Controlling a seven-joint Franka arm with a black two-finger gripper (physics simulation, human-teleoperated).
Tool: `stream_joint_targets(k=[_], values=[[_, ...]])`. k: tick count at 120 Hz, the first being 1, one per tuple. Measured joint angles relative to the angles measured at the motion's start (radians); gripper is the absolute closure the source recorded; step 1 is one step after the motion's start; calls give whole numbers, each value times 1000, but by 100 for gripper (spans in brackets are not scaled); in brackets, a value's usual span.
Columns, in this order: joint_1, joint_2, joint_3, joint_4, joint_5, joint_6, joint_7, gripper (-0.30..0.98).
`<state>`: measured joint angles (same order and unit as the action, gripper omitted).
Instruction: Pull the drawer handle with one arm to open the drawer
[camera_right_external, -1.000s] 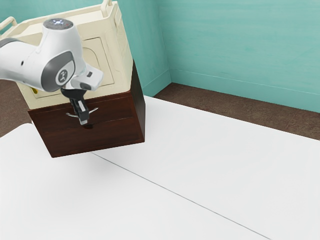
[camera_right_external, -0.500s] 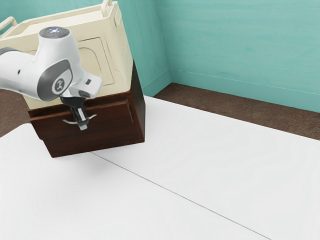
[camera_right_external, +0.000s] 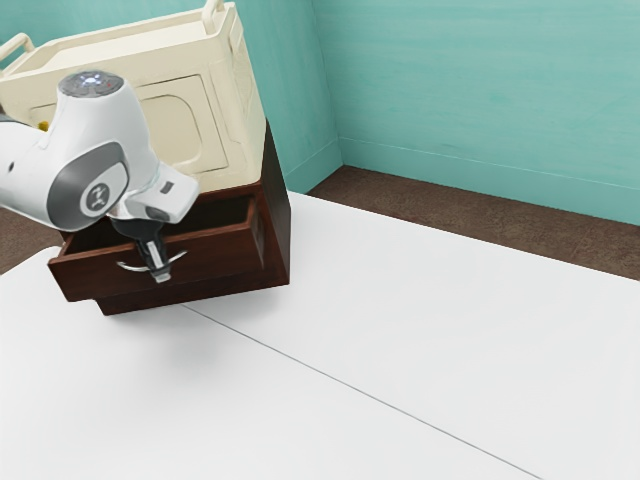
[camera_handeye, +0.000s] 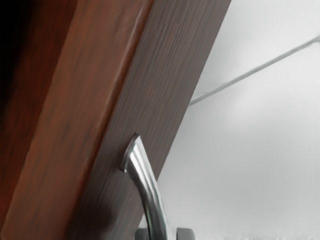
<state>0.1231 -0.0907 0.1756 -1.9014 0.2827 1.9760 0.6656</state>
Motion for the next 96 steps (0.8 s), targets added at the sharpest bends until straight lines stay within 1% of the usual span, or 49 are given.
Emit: stream_joint_targets(k=[4, 13, 52, 74, 87, 96], values=[[-3, -14, 1, -15, 0, 2, 0, 80], [-11, -43, 3, -46, 1, 7, 1, 79], [-43, -168, 4, -162, -4, 19, 3, 75], [-66, -213, 5, -214, -2, 27, -1, 72], [-71, -242, 5, -242, -3, 34, -3, 75], [-74, -265, 5, -261, -2, 37, -6, 75]])
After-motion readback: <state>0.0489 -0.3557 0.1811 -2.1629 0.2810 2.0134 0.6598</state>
